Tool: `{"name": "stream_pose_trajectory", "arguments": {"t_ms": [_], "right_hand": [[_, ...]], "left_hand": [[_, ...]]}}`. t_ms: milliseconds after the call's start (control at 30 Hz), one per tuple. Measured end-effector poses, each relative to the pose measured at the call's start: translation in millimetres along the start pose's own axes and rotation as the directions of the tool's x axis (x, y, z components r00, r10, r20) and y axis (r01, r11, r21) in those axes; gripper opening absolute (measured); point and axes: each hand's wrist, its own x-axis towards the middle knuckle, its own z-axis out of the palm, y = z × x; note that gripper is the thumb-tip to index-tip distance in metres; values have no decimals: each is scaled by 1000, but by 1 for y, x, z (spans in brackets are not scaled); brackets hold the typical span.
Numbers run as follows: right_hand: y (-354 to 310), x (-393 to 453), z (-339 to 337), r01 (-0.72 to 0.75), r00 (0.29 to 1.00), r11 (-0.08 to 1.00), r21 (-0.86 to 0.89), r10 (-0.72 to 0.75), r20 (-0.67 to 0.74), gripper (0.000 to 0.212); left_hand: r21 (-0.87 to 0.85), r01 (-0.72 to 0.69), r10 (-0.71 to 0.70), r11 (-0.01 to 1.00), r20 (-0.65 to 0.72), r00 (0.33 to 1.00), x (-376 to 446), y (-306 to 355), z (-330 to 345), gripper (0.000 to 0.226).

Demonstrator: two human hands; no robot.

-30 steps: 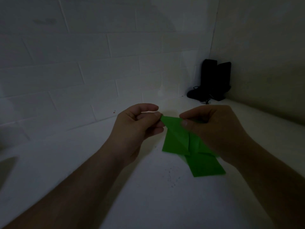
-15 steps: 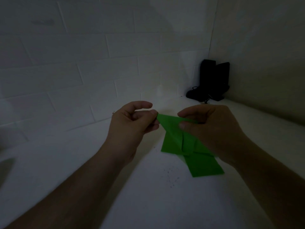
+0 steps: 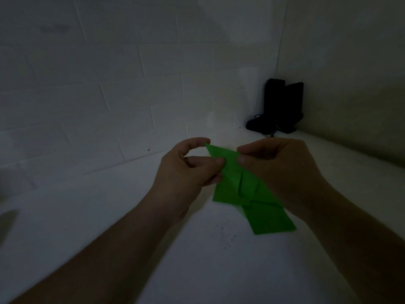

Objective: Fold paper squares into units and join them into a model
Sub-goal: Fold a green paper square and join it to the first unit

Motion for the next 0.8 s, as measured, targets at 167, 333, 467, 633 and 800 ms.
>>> {"name": "stream_pose_trajectory", "arguments": {"t_ms": [167,333,467,633,800], "right_hand": [[-2,0,-1,-24,998,999,-35,26,51,14],[-4,-3,1,-12,992,998,-66,20,127,12],[-4,-2,0,-40,990,999,-5,41,132,11],[-2,2,0,-151,986,983,106,141,92,11],[0,5,-3,-184,983,969,163,178,51,9]], "left_hand": [[59,17,-19,998,41,999,-1,2,-2,55],[133,25,-38,991,92,995,-2,4,-3,72],[110,68,-81,992,122,989,-5,7,-2,82],[32,155,-158,987,146,976,-6,7,2,80],[59,205,-213,977,230,950,-7,5,3,68]]}}
